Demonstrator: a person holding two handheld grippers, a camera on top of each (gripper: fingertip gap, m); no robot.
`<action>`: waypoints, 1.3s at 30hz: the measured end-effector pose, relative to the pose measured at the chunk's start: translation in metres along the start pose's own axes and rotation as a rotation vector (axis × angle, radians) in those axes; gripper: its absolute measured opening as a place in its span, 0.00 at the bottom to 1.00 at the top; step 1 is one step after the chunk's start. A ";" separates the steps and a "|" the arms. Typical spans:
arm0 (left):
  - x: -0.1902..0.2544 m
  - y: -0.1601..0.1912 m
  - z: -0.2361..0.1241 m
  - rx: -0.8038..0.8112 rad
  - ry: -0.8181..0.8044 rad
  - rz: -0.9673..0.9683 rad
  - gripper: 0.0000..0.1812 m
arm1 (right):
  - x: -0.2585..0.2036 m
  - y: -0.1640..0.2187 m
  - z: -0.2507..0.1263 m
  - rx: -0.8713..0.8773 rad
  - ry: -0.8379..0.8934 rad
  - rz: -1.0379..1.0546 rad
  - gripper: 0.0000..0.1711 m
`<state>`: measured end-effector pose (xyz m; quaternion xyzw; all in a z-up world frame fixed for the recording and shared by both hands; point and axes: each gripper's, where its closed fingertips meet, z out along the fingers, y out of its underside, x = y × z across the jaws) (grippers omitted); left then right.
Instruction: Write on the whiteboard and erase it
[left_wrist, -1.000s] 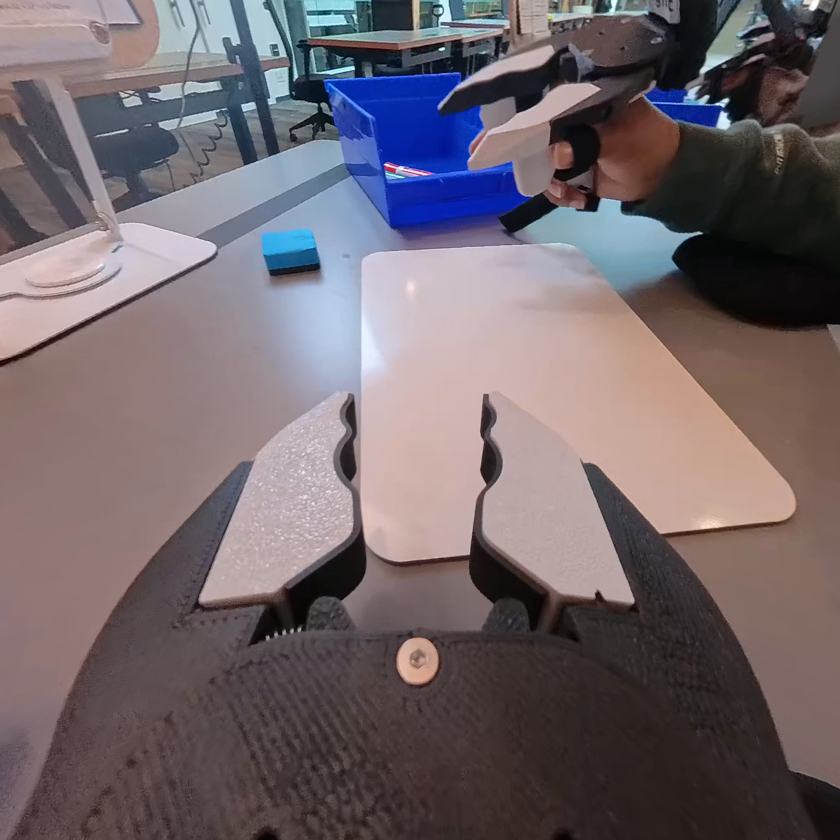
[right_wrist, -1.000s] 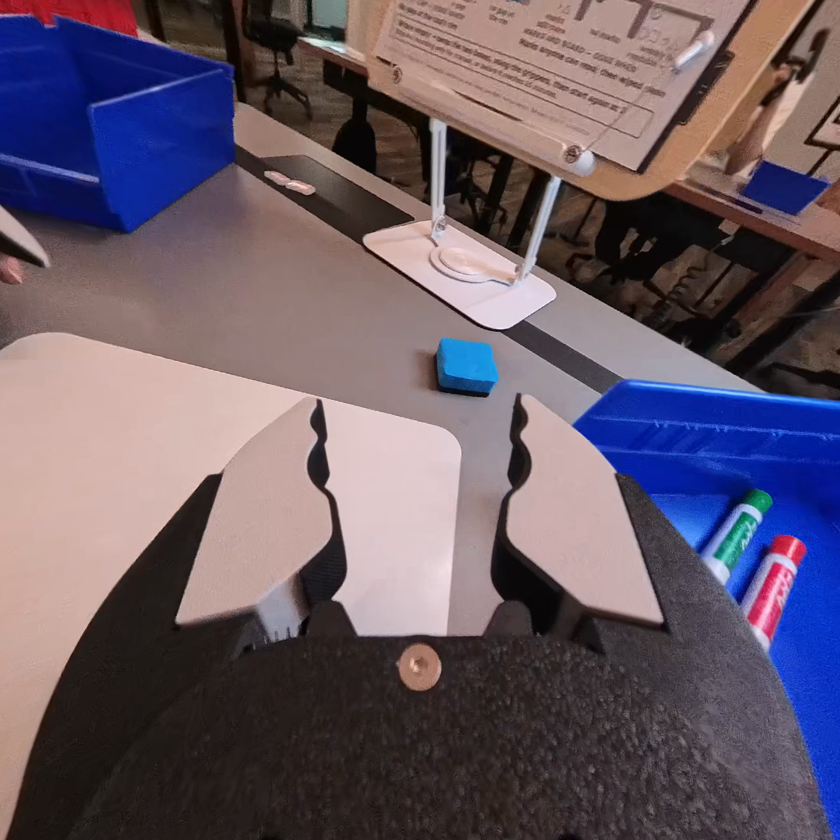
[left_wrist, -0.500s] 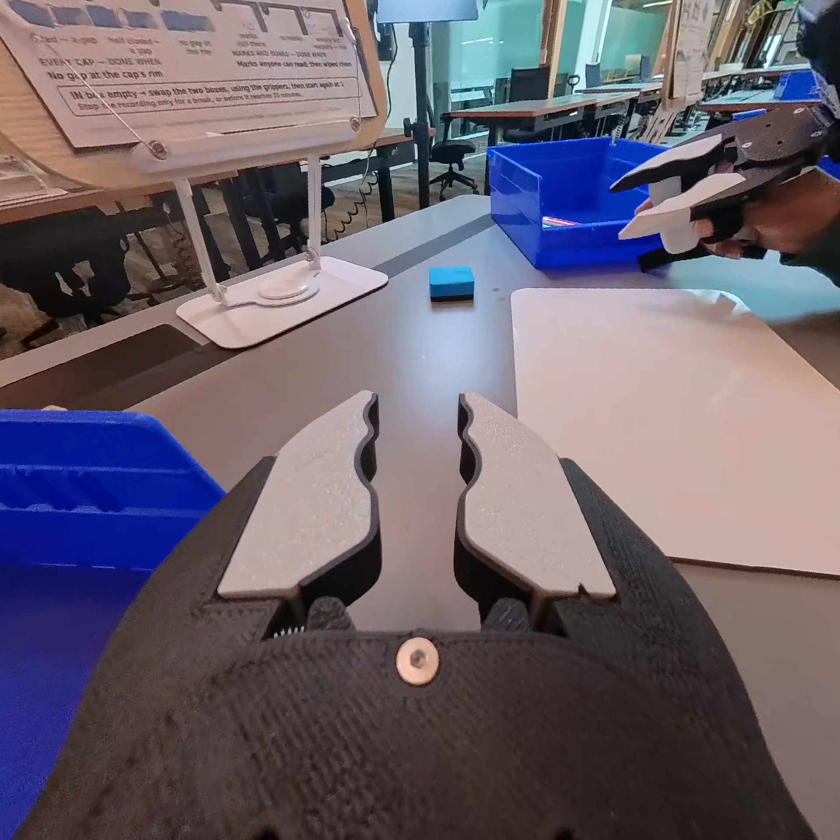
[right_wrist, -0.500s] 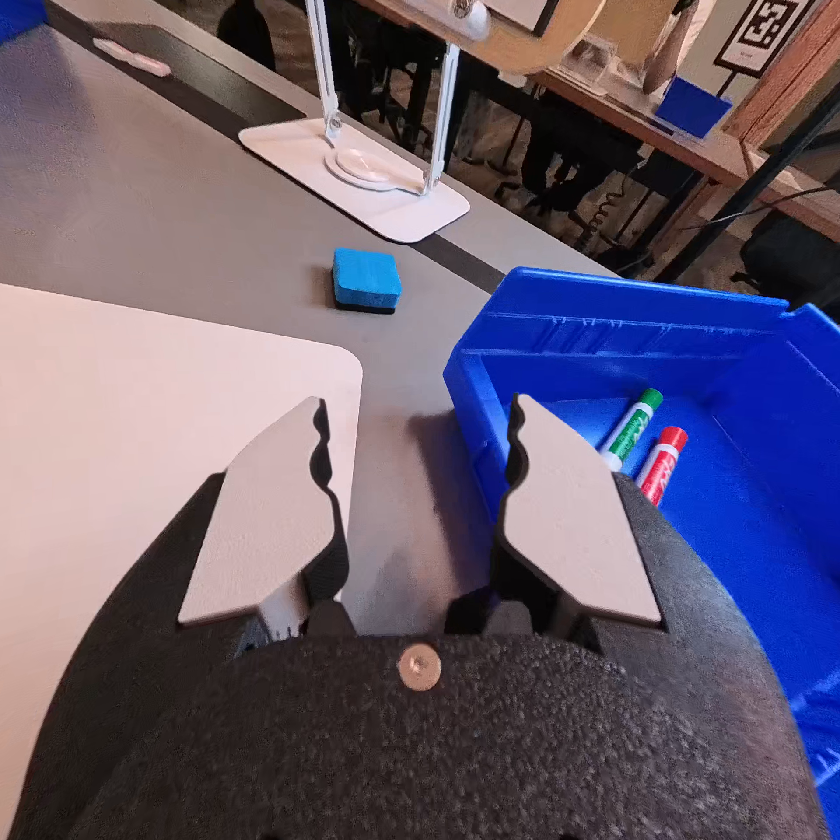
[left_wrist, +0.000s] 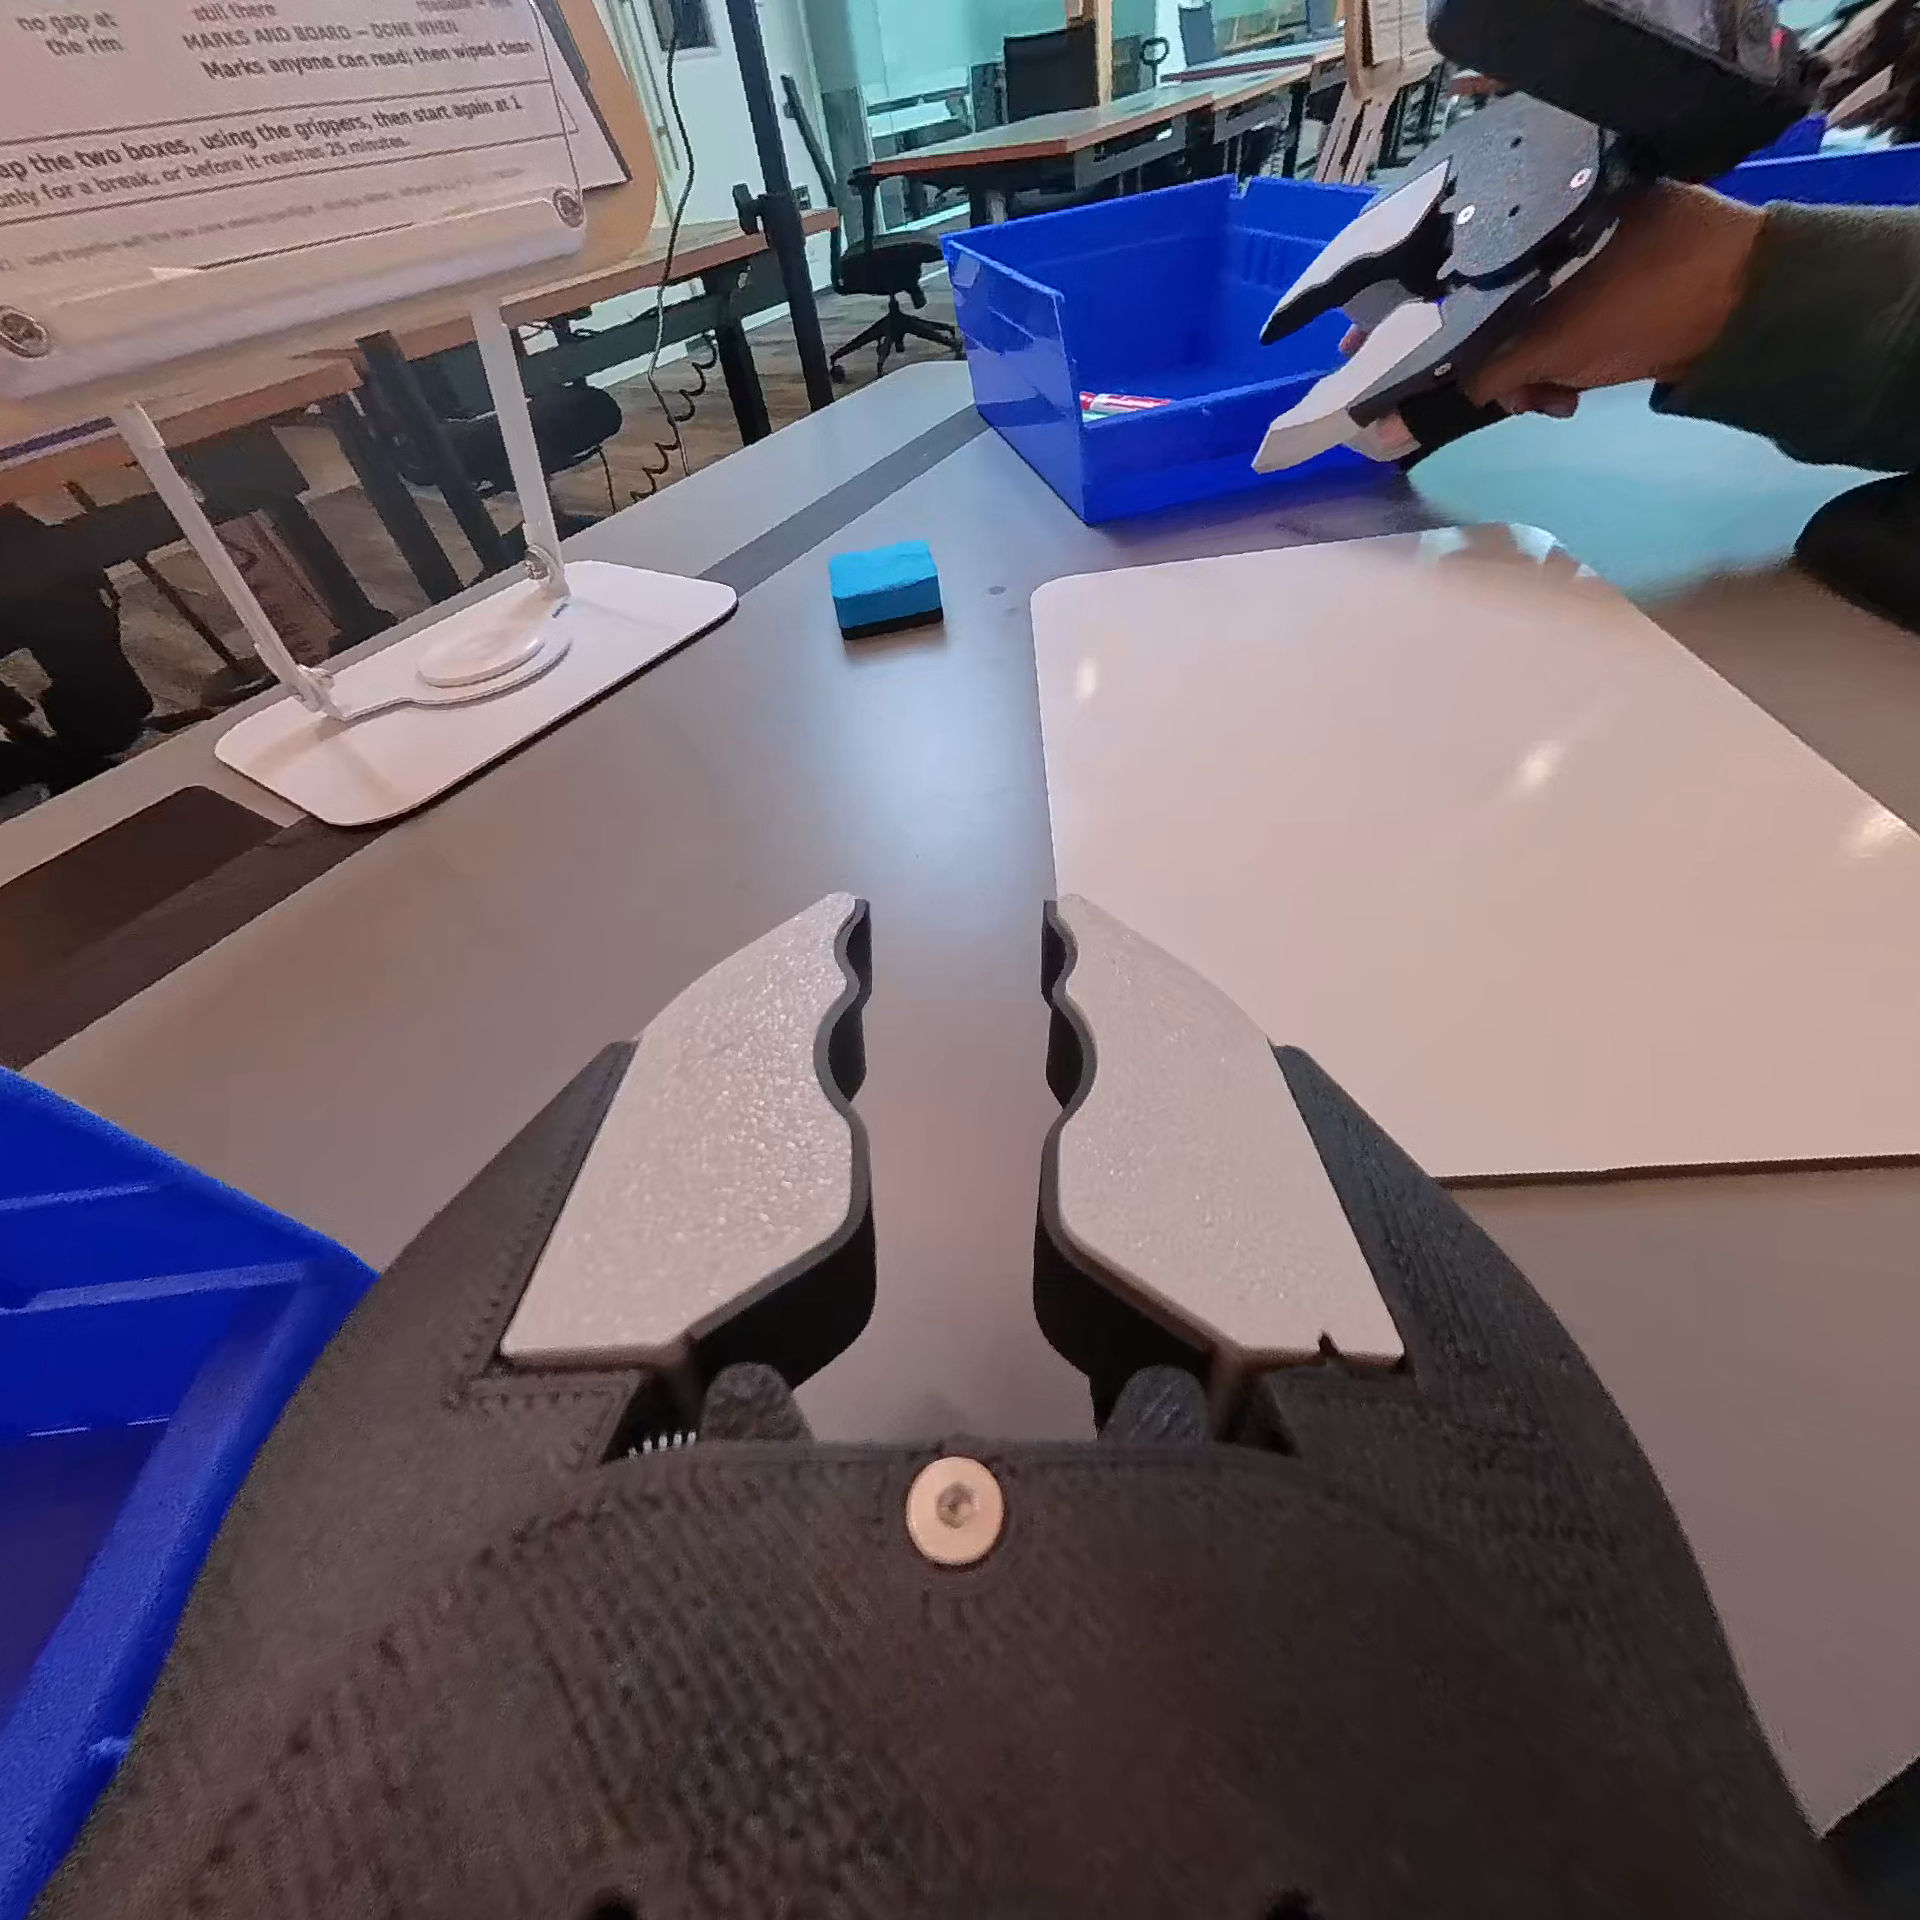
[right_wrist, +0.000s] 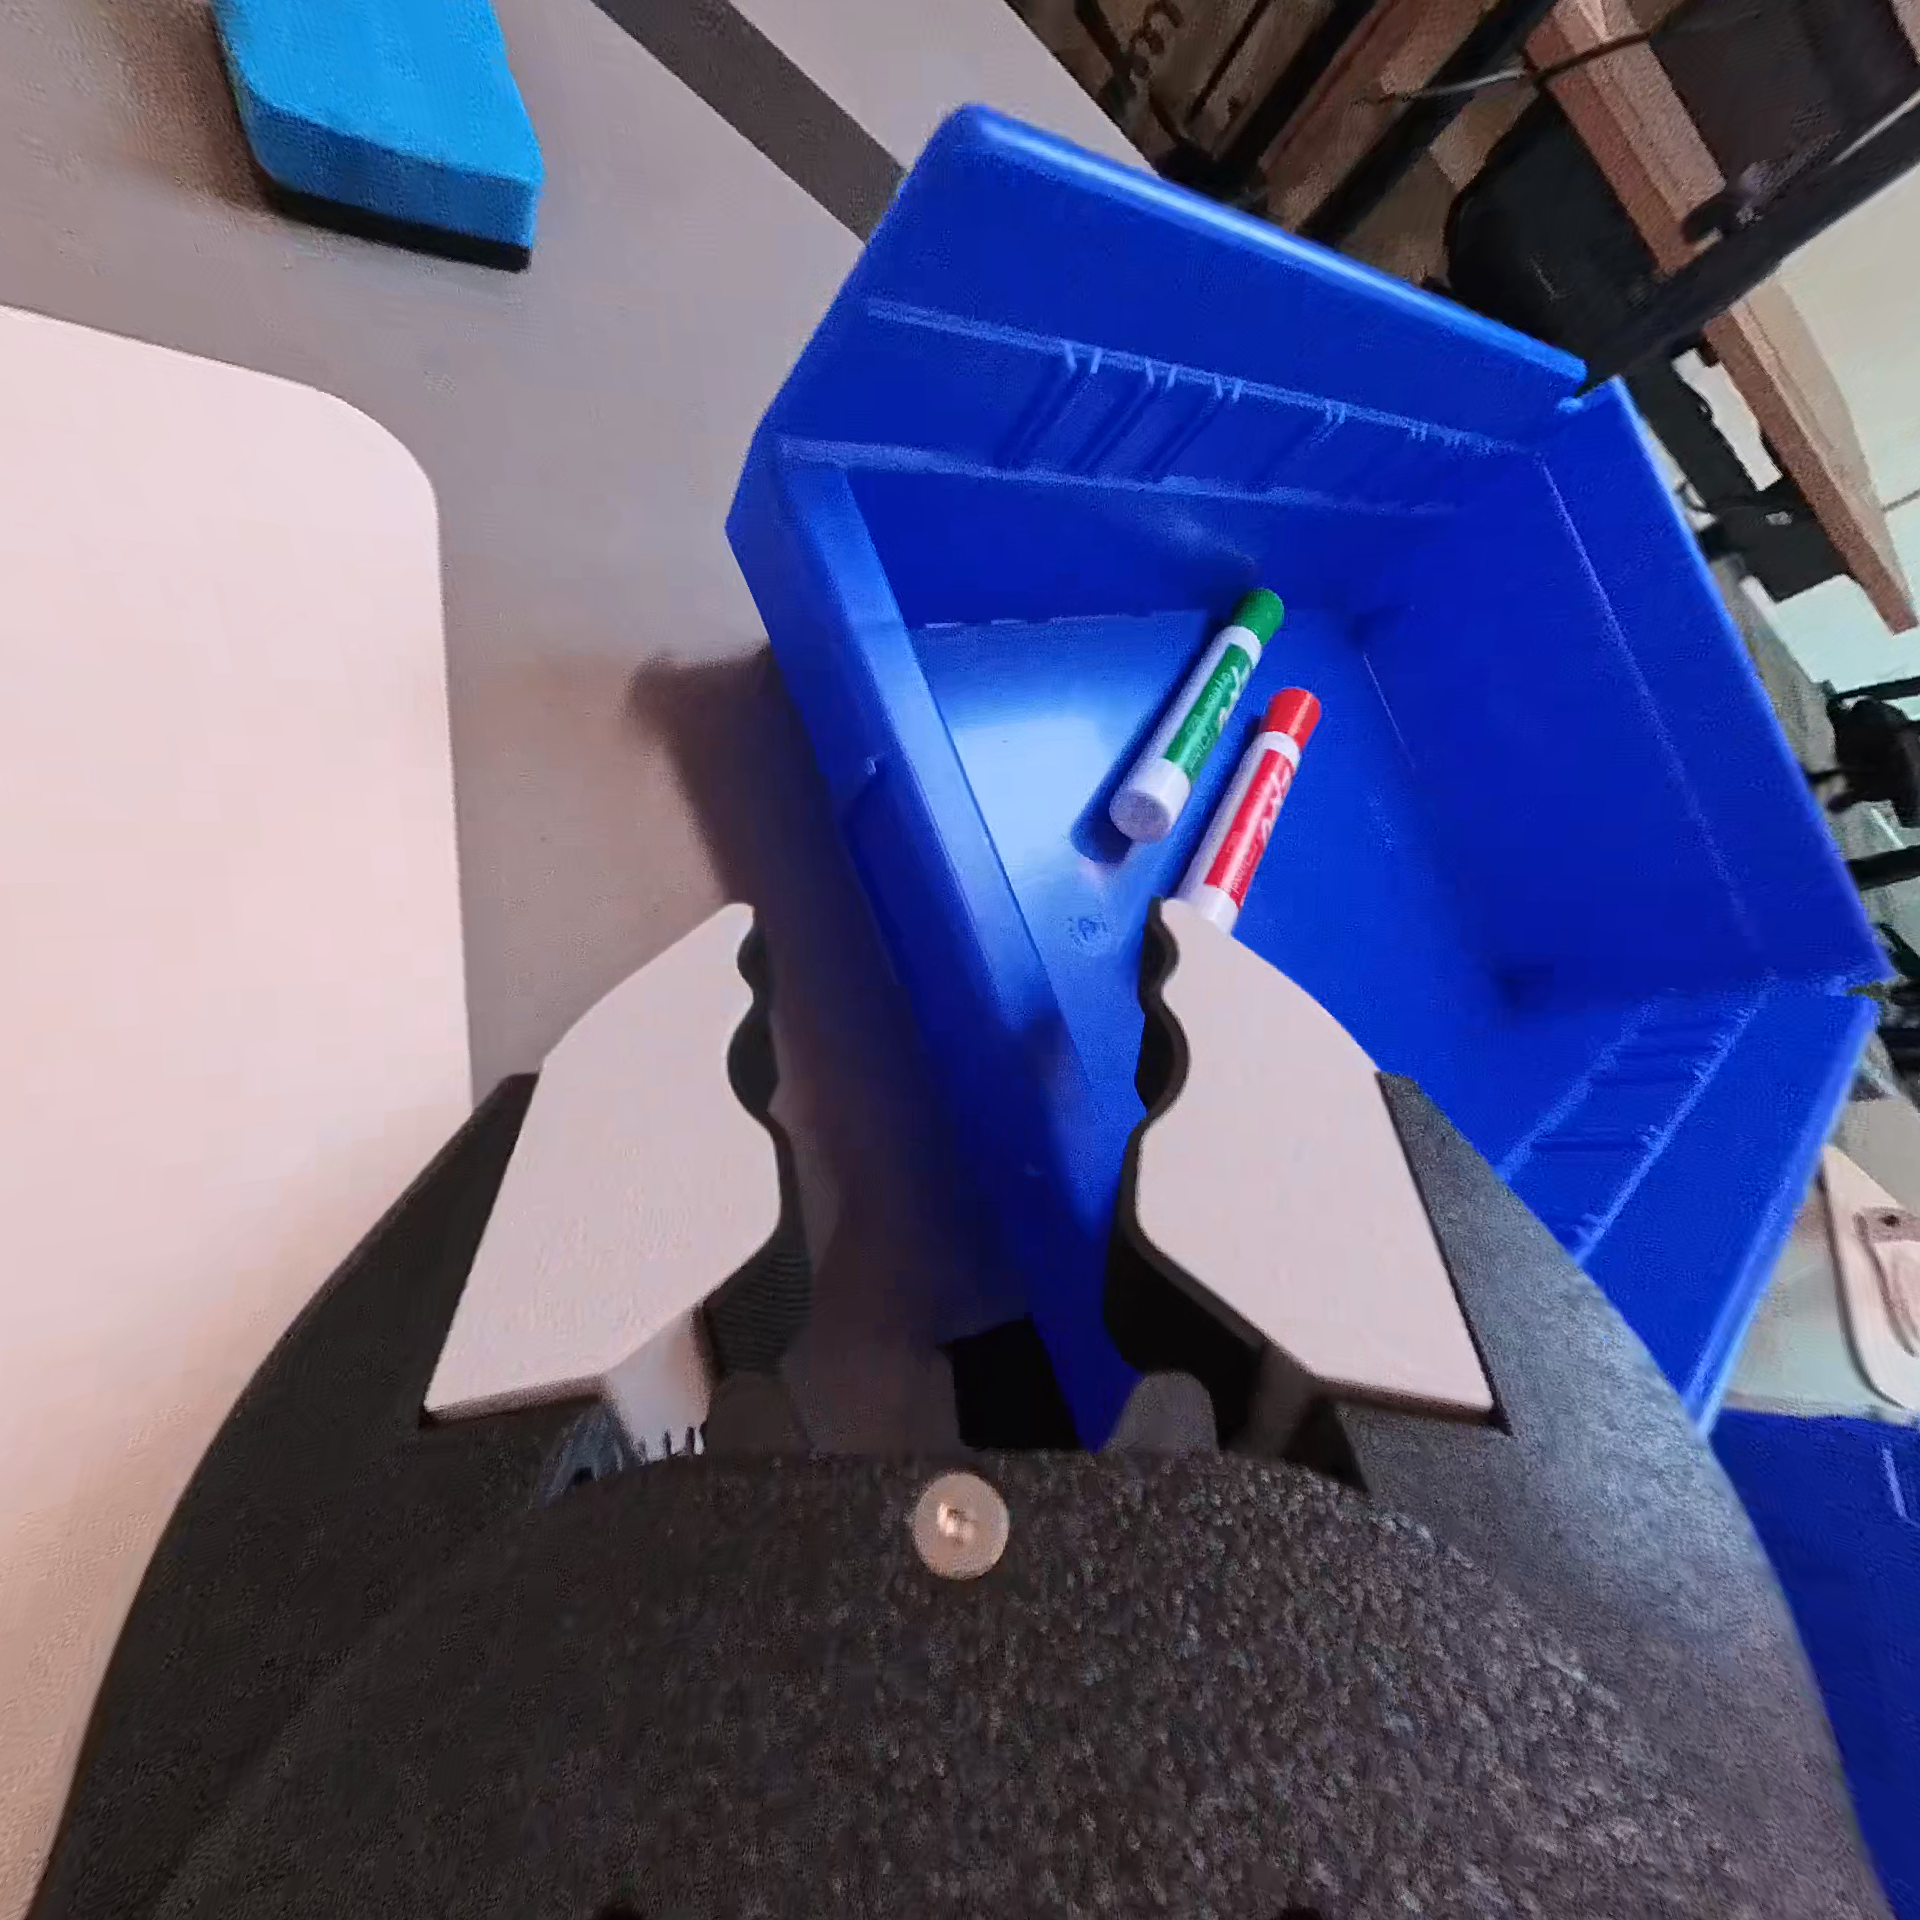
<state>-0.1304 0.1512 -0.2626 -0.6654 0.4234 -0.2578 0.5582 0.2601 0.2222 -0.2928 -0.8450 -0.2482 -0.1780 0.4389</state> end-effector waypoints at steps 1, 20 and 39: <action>-0.001 0.000 0.000 -0.007 -0.007 0.008 0.17 | 0.002 0.004 0.002 -0.020 0.020 -0.025 0.40; -0.031 0.019 -0.020 -0.276 -0.123 0.126 0.25 | 0.004 0.033 0.017 -0.214 -0.013 -0.347 0.19; -0.121 0.097 -0.111 -1.007 -0.458 0.251 0.31 | -0.049 0.061 -0.139 -0.007 -0.078 -0.508 0.18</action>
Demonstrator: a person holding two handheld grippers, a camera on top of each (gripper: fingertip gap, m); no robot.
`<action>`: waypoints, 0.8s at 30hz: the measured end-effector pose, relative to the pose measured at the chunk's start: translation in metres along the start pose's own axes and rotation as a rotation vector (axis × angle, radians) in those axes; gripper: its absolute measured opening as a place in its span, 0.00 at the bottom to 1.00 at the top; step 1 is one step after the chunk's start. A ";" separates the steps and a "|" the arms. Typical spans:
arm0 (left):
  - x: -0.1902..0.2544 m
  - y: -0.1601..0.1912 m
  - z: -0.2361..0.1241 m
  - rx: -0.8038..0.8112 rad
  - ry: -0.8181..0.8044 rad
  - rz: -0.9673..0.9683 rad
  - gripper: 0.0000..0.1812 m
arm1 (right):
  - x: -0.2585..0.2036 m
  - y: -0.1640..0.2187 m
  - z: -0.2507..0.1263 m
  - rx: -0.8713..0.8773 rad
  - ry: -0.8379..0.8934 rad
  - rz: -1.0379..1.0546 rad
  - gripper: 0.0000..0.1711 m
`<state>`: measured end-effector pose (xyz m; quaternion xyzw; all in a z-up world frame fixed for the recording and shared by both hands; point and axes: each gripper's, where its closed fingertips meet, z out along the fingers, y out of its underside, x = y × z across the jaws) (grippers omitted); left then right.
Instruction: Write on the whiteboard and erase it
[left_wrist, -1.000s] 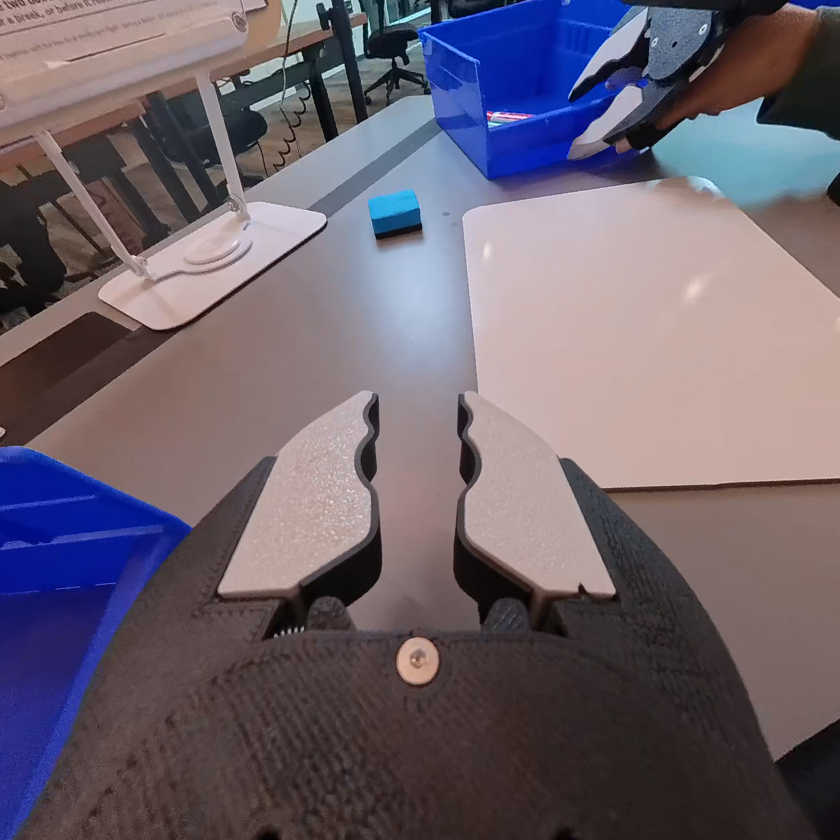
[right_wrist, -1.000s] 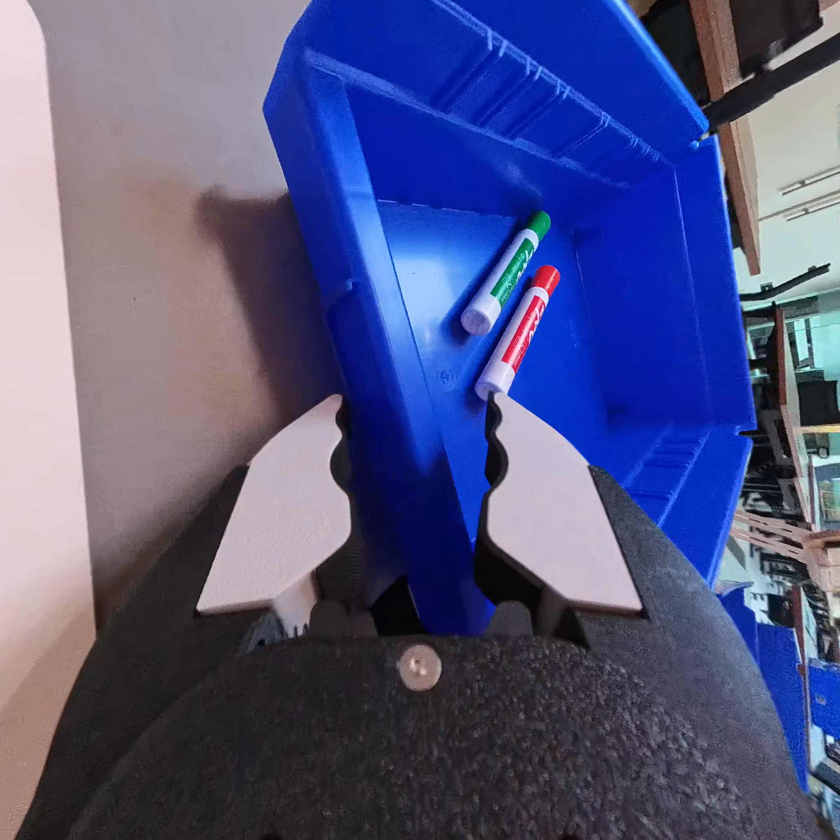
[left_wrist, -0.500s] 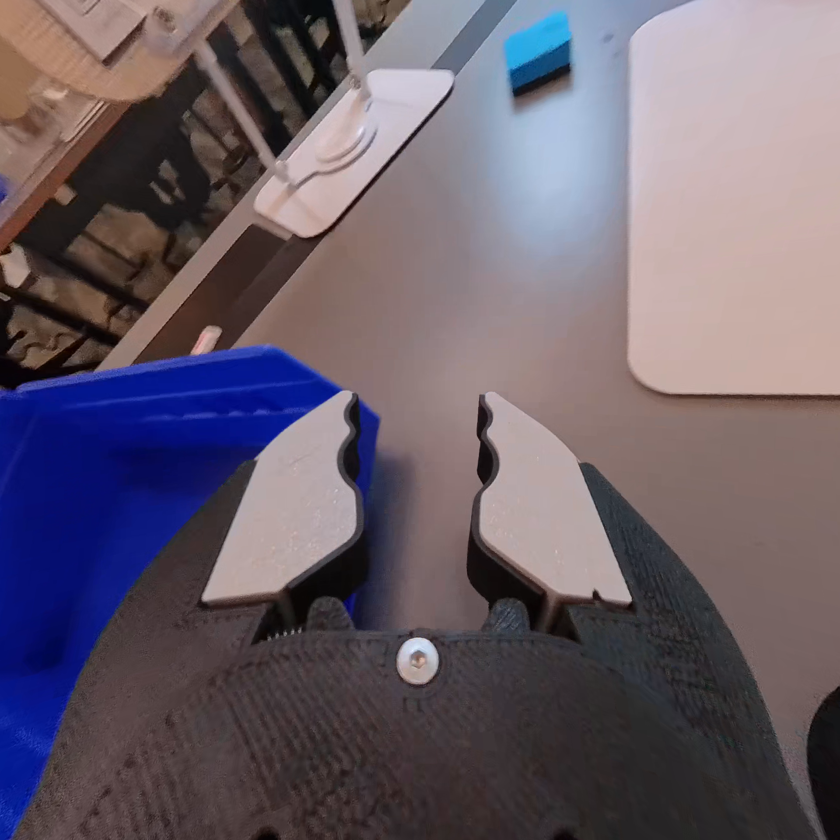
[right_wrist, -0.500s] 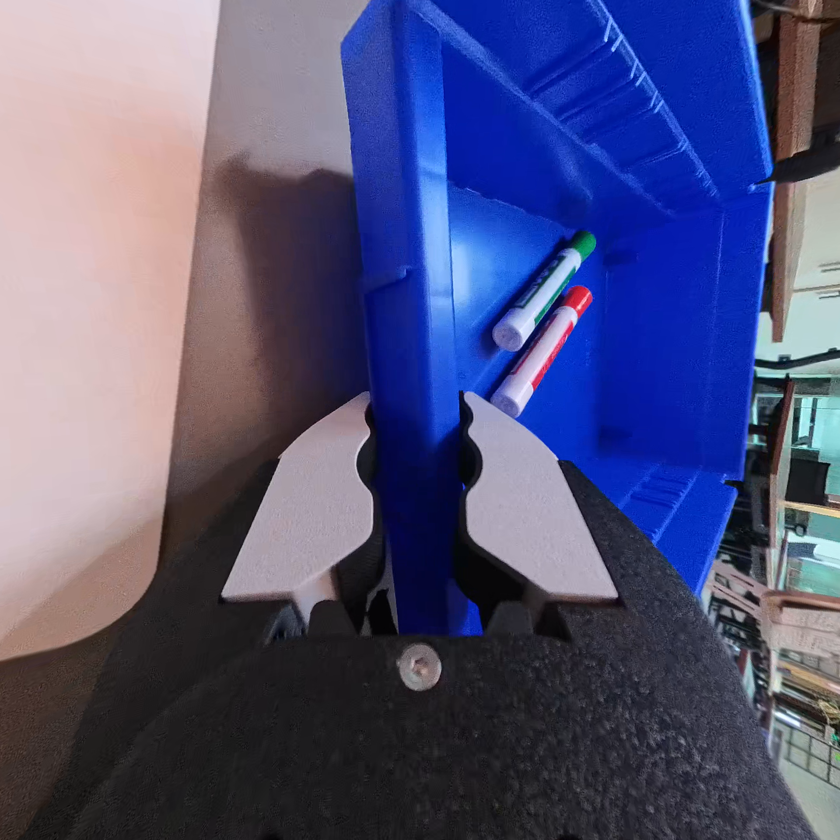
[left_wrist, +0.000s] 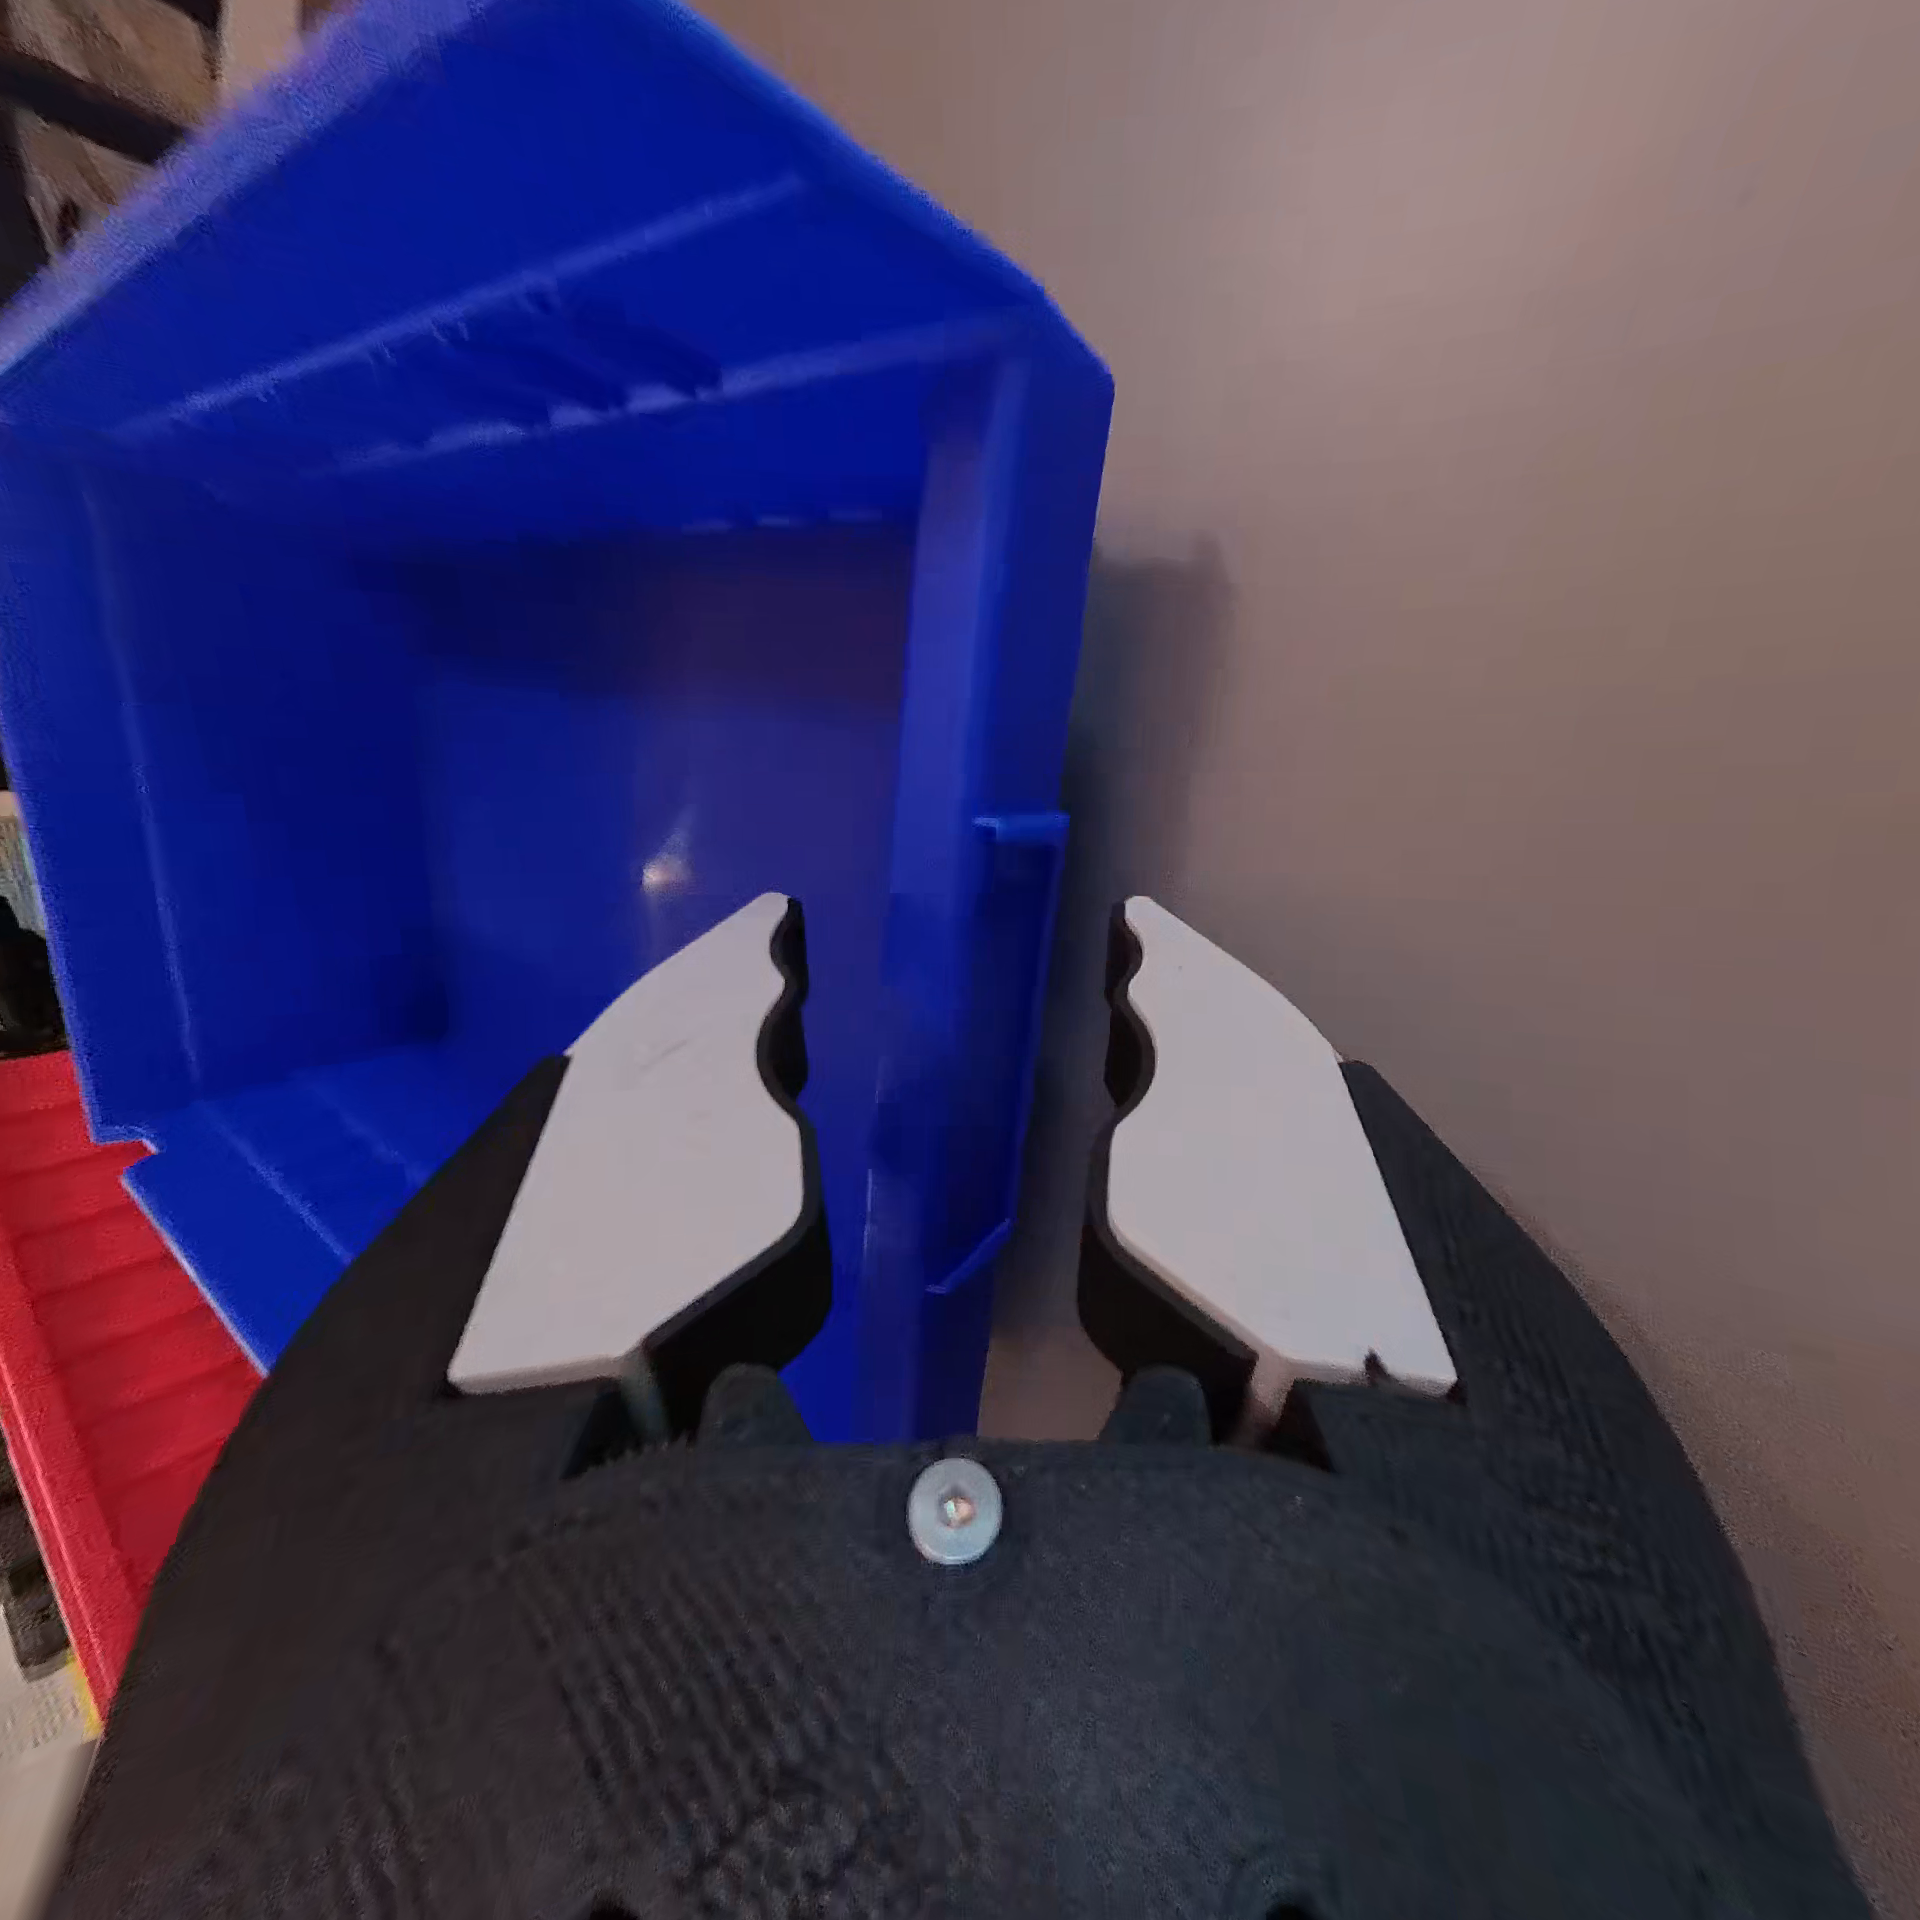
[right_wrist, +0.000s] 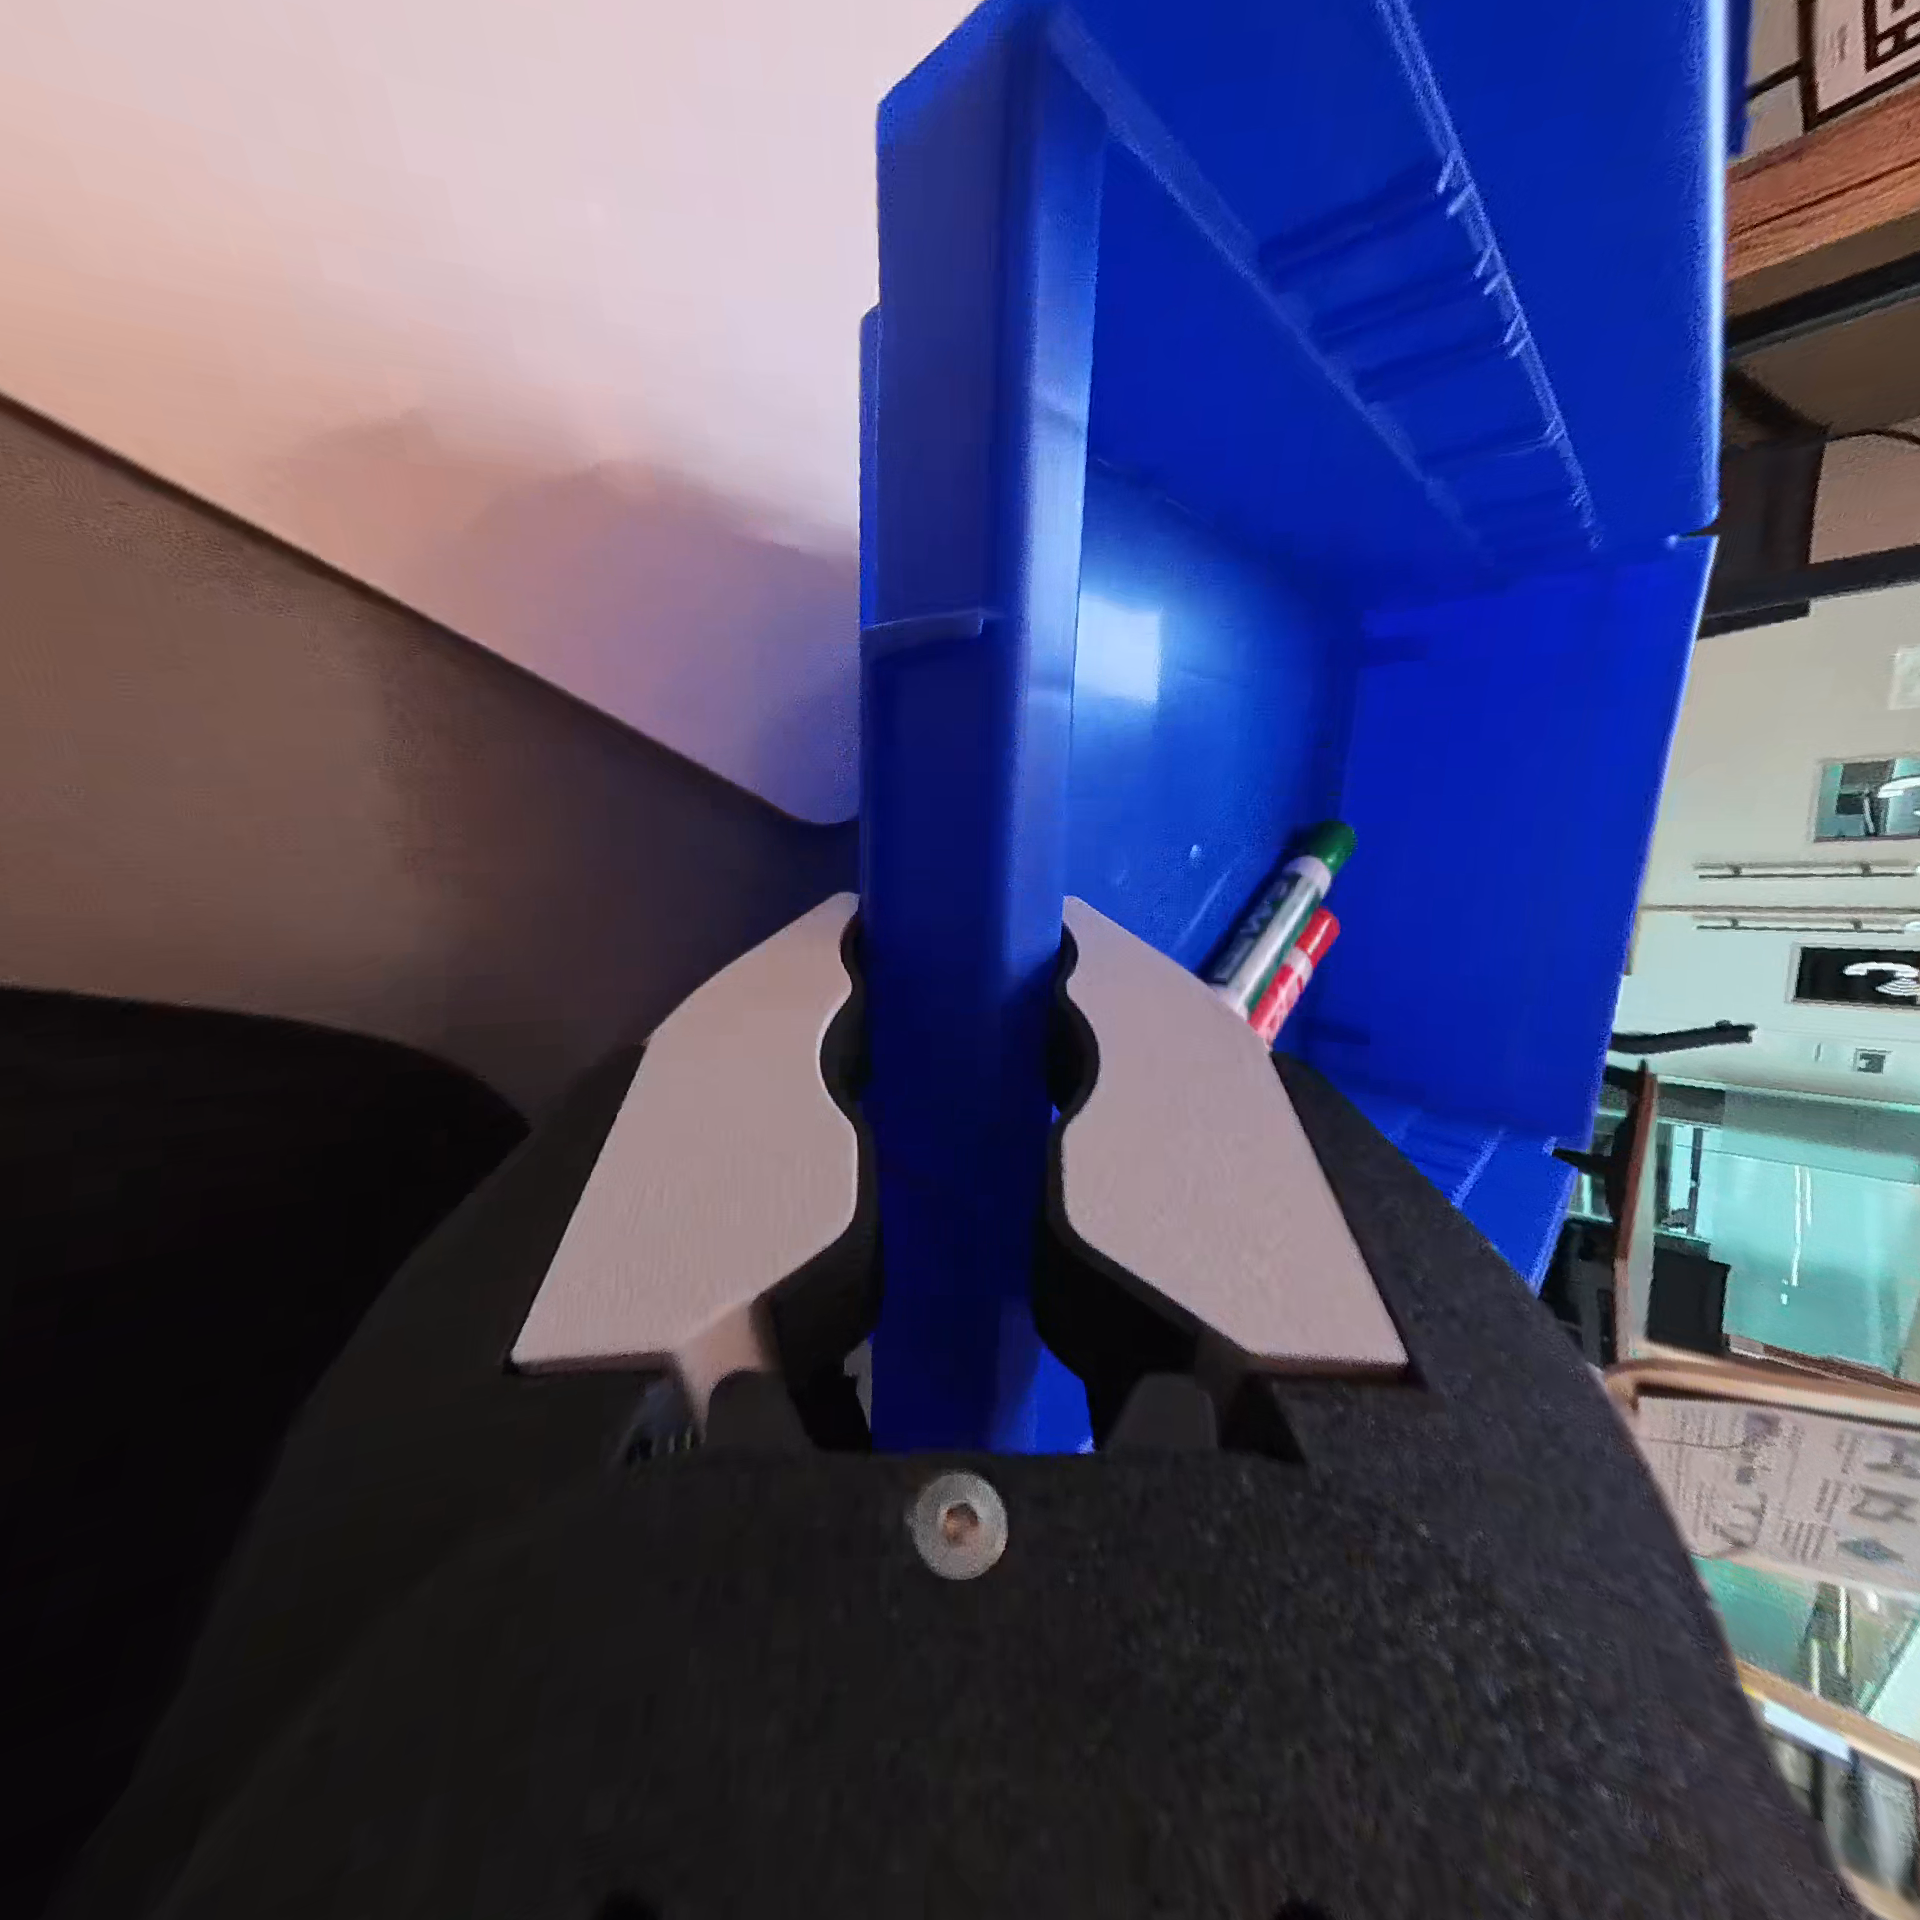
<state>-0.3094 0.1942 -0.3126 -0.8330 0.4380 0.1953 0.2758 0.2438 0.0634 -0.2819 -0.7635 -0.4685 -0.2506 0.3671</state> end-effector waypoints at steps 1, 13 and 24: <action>0.000 0.006 0.004 -0.022 0.007 0.000 0.29 | -0.004 0.000 -0.006 0.004 -0.001 -0.018 0.18; -0.005 0.003 -0.016 0.075 -0.130 0.043 0.17 | -0.067 -0.087 -0.050 0.239 -0.085 -0.285 0.18; -0.029 0.019 -0.077 0.166 -0.300 0.039 0.17 | -0.161 -0.254 -0.019 0.567 -0.290 -0.563 0.18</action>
